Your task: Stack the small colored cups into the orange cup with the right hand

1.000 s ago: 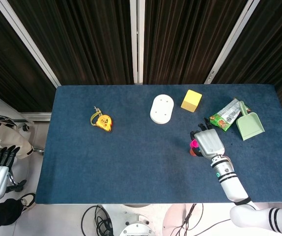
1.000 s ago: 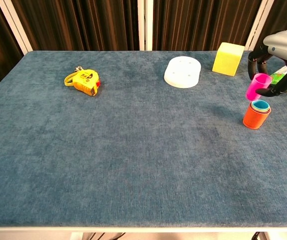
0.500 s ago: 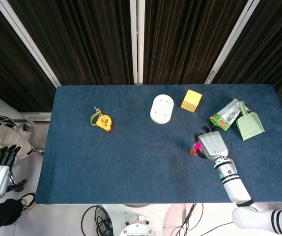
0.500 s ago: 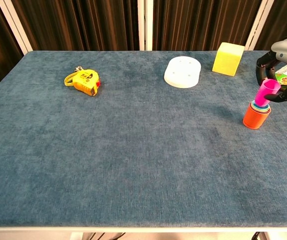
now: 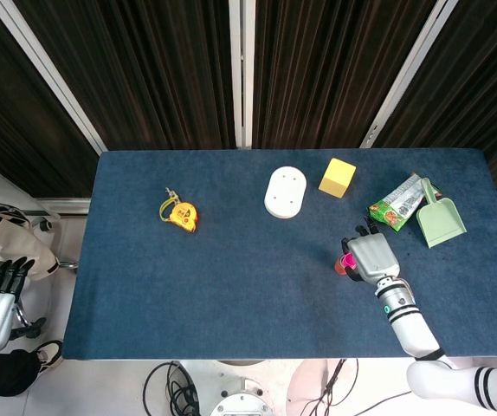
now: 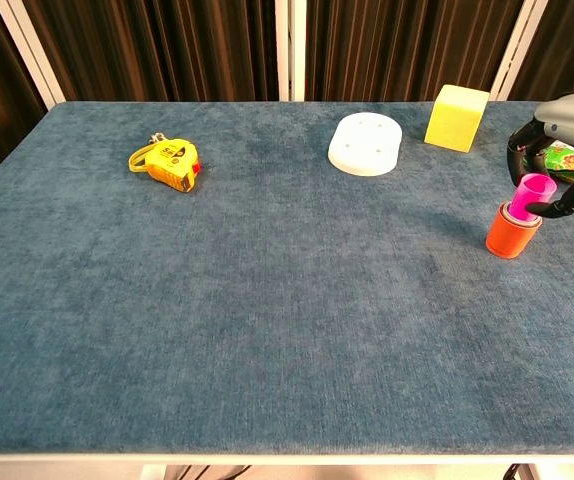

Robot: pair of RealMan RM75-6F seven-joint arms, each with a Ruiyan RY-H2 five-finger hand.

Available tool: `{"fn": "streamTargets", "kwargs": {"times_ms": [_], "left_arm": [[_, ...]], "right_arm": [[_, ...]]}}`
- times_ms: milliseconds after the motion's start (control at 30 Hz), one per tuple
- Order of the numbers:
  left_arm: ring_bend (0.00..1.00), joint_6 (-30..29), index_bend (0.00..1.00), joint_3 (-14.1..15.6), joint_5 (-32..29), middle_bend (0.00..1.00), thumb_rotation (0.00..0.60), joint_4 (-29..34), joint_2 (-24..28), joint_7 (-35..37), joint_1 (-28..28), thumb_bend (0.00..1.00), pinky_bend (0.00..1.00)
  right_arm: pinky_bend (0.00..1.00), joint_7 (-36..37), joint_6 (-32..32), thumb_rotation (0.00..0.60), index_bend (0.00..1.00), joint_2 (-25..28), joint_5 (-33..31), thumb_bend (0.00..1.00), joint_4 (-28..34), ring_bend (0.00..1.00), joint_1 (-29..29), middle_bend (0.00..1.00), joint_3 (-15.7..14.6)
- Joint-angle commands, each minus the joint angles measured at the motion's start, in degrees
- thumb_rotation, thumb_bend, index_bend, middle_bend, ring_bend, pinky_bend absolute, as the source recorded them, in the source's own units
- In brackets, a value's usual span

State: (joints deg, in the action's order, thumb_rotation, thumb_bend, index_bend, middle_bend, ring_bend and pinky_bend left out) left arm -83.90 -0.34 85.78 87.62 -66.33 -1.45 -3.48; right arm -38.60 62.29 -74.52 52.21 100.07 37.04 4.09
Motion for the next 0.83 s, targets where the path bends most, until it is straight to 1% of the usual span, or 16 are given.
{"fn": "streamTargets", "kwargs": {"times_ms": [33,200,300,333,400,467,533,600,633,700,767,833], "left_arm": [[0.0,-0.02,0.06,0.0,0.04,0.04,0.6,-0.07,-0.01,0.07,0.0,0.08,0.0],[0.0,0.06,0.06,0.0,0.17,0.04,0.6,-0.09,-0.04,0.09,-0.12,0.08,0.0],[0.0,0.06,0.06,-0.03,0.25,0.04,0.6,0.03,-0.1,0.08,-0.19,0.08,0.0],[0.0,0.03,0.06,-0.05,0.32,0.04,0.6,0.11,-0.1,0.03,-0.23,0.08,0.0],[0.0,-0.11,0.06,-0.07,0.55,0.04,0.6,0.35,-0.02,-0.16,-0.29,0.08,0.0],[0.0,-0.15,0.06,-0.12,0.72,0.04,0.6,0.65,0.14,-0.34,-0.41,0.08,0.0],[0.0,-0.19,0.06,-0.21,0.9,0.04,0.6,0.94,0.27,-0.62,-0.56,0.08,0.0],[0.0,-0.28,0.06,-0.28,1.06,0.04,0.6,1.44,0.43,-0.98,-0.67,0.08,0.0],[0.0,-0.33,0.06,-0.32,1.12,0.04,0.6,1.69,0.5,-1.17,-0.72,0.08,0.0],[0.0,-0.55,0.06,-0.42,1.22,0.04,0.6,2.33,0.7,-1.83,-0.76,0.08,0.0],[0.0,-0.9,0.06,-0.63,1.15,0.04,0.6,2.8,0.79,-2.52,-0.74,0.08,0.0],[0.0,-0.99,0.06,-0.82,0.92,0.04,0.6,3.03,0.81,-2.96,-0.76,0.08,0.0]], "right_arm": [[0.0,0.42,0.12,0.6,0.36,0.58,0.1,0.11,0.21,0.11,-0.06,0.42,0.09],[0.0,1.46,-0.29,0.6,0.28,2.63,0.0,0.08,1.32,0.06,-0.41,0.35,-0.04],[0.0,2.87,1.41,0.6,0.24,4.14,1.09,0.06,2.73,0.04,-1.48,0.32,0.1],[0.0,3.82,2.66,0.6,0.24,4.75,2.23,0.06,3.34,0.04,-2.25,0.31,0.11],[0.0,6.77,6.62,0.6,0.23,6.35,7.0,0.06,4.3,0.04,-4.94,0.3,-0.7],[0.0,10.0,10.67,0.6,0.17,8.25,12.39,0.06,4.35,0.02,-8.42,0.26,-2.76],[0.0,13.43,13.33,0.6,0.07,10.02,17.0,0.06,3.86,0.0,-11.45,0.19,-5.09],[0.0,17.9,16.96,0.6,0.01,11.14,21.74,0.06,1.76,0.0,-15.16,0.11,-7.46],[0.0,19.55,18.72,0.6,0.0,11.18,23.36,0.06,0.36,0.0,-16.77,0.06,-8.25],[0.0,23.3,23.04,0.6,0.0,10.35,25.97,0.06,-3.24,0.0,-20.42,0.01,-9.26],[0.0,27.34,27.17,0.6,0.0,8.67,27.91,0.05,-7.39,0.0,-23.56,0.0,-9.33],[0.0,30.29,30.01,0.6,0.0,6.9,29.2,0.05,-11.45,0.0,-25.57,0.0,-8.94]]}}
